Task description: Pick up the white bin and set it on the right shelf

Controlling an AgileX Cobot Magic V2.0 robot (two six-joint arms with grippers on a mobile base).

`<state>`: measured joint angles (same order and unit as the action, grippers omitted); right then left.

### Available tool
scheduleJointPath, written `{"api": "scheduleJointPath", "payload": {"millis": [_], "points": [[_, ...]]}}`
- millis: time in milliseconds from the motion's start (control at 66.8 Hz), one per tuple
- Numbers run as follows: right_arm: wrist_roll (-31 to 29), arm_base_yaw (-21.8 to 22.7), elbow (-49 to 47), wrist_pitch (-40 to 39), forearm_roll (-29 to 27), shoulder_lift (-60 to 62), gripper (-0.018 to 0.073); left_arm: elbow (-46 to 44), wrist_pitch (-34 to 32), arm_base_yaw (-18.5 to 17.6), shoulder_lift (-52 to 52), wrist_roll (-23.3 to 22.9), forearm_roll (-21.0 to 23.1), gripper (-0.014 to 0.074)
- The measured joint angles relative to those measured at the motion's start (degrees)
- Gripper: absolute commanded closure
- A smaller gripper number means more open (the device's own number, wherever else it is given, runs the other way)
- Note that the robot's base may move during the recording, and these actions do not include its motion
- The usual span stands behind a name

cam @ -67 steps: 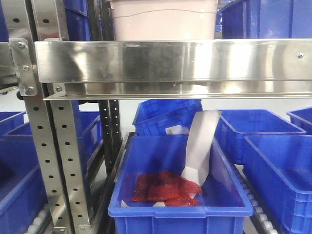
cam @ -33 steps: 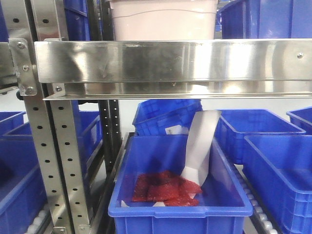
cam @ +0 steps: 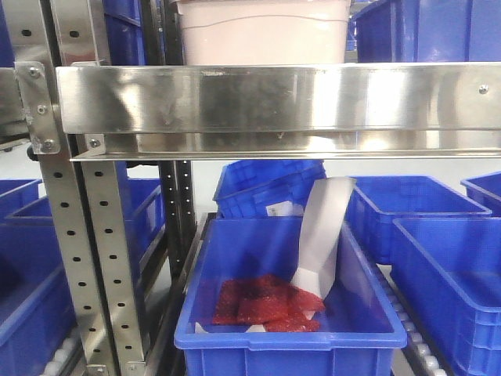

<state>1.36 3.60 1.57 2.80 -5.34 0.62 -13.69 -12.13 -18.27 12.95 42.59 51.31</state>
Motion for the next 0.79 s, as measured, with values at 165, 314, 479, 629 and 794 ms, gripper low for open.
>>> {"api": "scheduleJointPath", "payload": {"millis": [165,314,479,629,794], "points": [[-0.1,0.0,0.0,-0.3,0.0,0.0,0.0503,0.0,0.0,0.0,0.0,0.0,0.0,0.0715],[-0.1,0.0,0.0,-0.4,0.0,0.0,0.0503,0.0,0.0,0.0,0.0,0.0,0.0,0.0715],[-0.1,0.0,0.0,-0.4,0.0,0.0,0.0503,0.0,0.0,0.0,0.0,0.0,0.0,0.0715],[-0.1,0.0,0.0,-0.4,0.0,0.0,0.0503,0.0,0.0,0.0,0.0,0.0,0.0,0.0715],[-0.1,0.0,0.0,-0.4,0.0,0.0,0.0503,0.6,-0.6,0.0,0.0,0.0,-0.3,0.0715]]}}
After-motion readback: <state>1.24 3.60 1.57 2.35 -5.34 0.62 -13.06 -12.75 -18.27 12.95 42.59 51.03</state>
